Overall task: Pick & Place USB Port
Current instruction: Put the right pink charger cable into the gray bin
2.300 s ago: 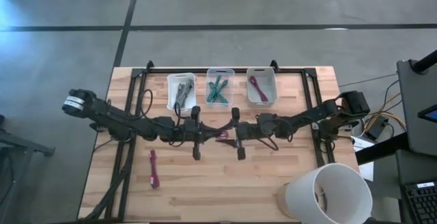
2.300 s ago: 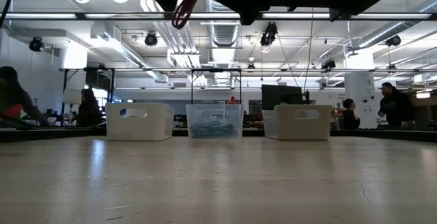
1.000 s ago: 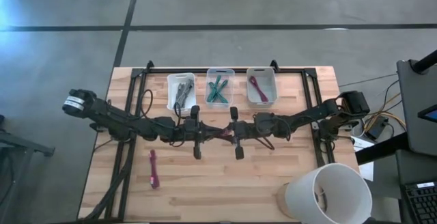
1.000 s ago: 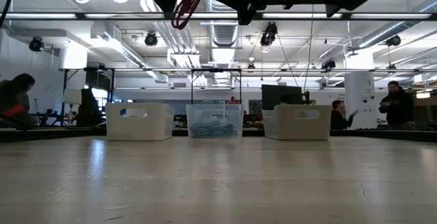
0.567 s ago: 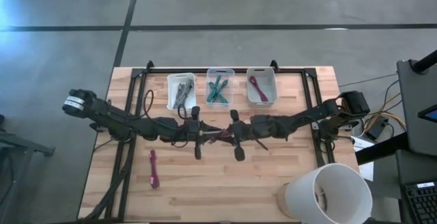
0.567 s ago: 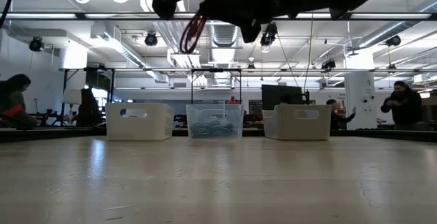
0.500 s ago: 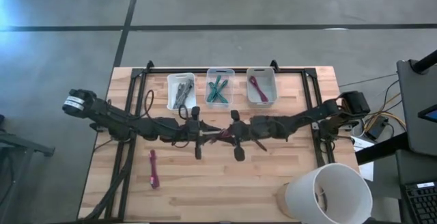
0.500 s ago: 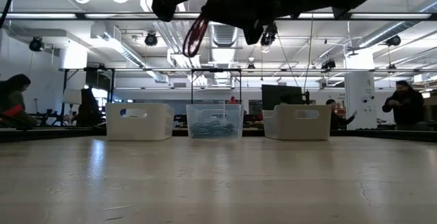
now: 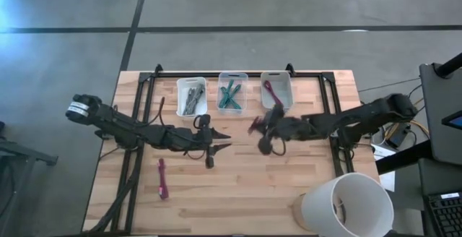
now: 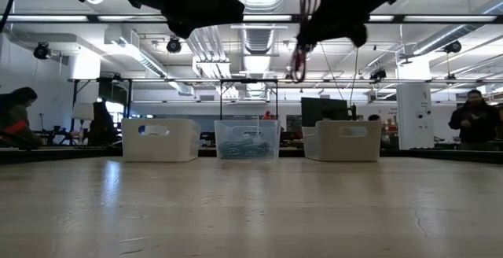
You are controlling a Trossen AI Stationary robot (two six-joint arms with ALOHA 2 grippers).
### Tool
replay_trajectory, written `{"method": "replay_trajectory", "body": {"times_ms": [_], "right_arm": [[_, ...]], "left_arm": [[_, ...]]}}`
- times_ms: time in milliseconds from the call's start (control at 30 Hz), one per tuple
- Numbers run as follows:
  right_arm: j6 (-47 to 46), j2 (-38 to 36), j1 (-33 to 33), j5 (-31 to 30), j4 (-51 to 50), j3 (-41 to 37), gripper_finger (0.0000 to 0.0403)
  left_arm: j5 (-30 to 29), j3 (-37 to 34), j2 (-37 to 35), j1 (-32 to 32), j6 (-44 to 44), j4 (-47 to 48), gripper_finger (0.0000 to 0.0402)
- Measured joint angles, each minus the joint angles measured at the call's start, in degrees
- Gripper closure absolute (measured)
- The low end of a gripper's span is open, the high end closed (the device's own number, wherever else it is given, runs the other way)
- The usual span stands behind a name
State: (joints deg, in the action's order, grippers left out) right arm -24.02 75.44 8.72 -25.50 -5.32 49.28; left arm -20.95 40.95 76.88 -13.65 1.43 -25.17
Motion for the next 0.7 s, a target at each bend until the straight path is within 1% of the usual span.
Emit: {"method": "replay_trajectory", "body": {"times_ms": [133, 167, 233, 300, 333, 433, 500, 600, 700], "right_arm": [[-2.1, -4.48, -2.2, -14.85, -6.23, 0.02, 0.0383], [-3.43, -5.28, -3.13, -17.25, -8.04, 0.02, 0.0383], [-5.45, -5.88, -5.77, -18.53, -10.46, 0.02, 0.0383], [-6.42, -6.08, -9.44, -16.78, -13.24, -0.02, 0.0383], [-7.02, -5.99, -11.7, -14.72, -14.02, -0.02, 0.0383], [-9.46, -5.35, -19.63, -5.67, -16.46, 0.0, 0.0383], [-9.02, -4.29, -24.95, -0.55, -17.07, -0.02, 0.0383], [-8.62, -2.43, -31.34, 2.38, -16.99, -0.02, 0.0383], [-8.58, 0.33, -35.82, 7.52, -17.09, -0.02, 0.0383]], "left_arm": [[0.0, -0.01, 0.0, 0.0, 0.15, 1.06, 0.028], [0.0, -0.01, 0.0, 0.0, 0.21, 0.99, 0.028], [0.01, 0.0, 0.0, 0.0, 0.6, 0.86, 0.028], [0.02, 0.0, 0.0, 0.0, 0.77, 0.83, 0.028], [0.02, 0.0, 0.0, 0.0, 0.79, 0.83, 0.028], [0.04, 0.0, 0.0, 0.0, 1.72, 0.79, 0.028], [0.02, 0.0, 0.0, 0.0, 2.2, 0.79, 0.028], [0.04, 0.0, 0.0, 0.04, 2.23, 0.8, 0.028], [0.04, 0.0, 0.0, 0.04, 1.99, 0.79, 0.028]]}}
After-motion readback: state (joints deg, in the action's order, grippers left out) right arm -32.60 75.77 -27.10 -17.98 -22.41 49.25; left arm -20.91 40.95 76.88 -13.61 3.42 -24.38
